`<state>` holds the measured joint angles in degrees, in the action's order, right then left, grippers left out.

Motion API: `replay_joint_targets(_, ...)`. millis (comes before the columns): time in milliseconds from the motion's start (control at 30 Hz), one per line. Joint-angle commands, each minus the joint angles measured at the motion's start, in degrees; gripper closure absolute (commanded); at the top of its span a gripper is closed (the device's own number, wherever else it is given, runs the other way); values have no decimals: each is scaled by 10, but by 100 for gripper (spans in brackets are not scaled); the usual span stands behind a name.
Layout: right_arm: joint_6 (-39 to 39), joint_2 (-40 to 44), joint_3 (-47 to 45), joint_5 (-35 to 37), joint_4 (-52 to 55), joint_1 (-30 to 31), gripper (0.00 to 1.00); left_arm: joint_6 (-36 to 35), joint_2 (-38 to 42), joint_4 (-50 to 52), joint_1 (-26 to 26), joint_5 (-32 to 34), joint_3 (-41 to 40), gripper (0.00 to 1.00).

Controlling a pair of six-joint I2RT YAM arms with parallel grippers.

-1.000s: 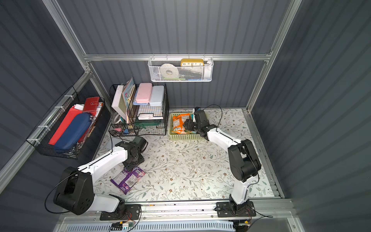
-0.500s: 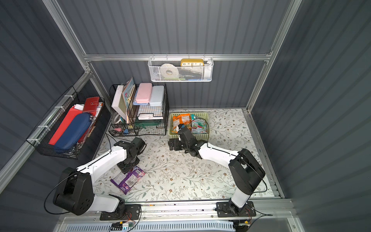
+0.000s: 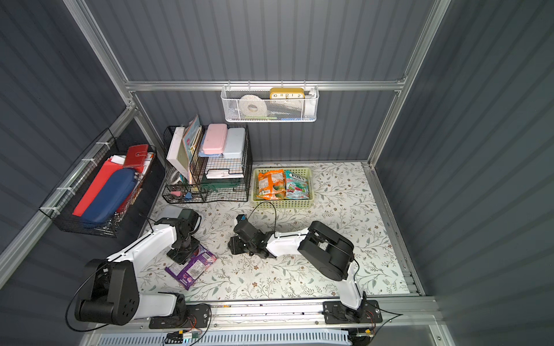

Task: Put the candies in the basket
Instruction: Pick up the candy at the center of the board.

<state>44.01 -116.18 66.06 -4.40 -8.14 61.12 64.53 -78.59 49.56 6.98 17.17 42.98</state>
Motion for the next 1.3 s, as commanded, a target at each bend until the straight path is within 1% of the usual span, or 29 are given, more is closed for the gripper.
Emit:
replay_joint_targets(0,20,-26,27,-11,-33,17,59,-23,-9,-18,-7,-39,-13,62)
replay_joint_targets(167,38,-54,40,-17,-41,32,61,-30,-27,-16,-8,-41,-10,64)
replay_joint_targets(567,80,-111,71,-65,-75,49,61,-30,10,-13,-8,-26,-21,65)
replay_joint_targets(833,97,-132,77,-61,-91,51,62,-31,5,-17,-8,-27,-28,67)
replay_joint_targets(1033,113,-147,81,-75,-110,50,64,-27,-5,-21,-8,-33,-28,68)
replay_joint_targets(1133,111,-148,81,-79,-112,50,69,-27,-8,-23,-8,-34,-28,68)
replay_joint_targets(1233,107,-140,76,-80,-115,51,82,-27,-9,-25,-8,-36,-30,69)
replay_joint_targets(1267,105,-136,74,-78,-117,51,89,-27,-9,-25,-8,-38,-28,70)
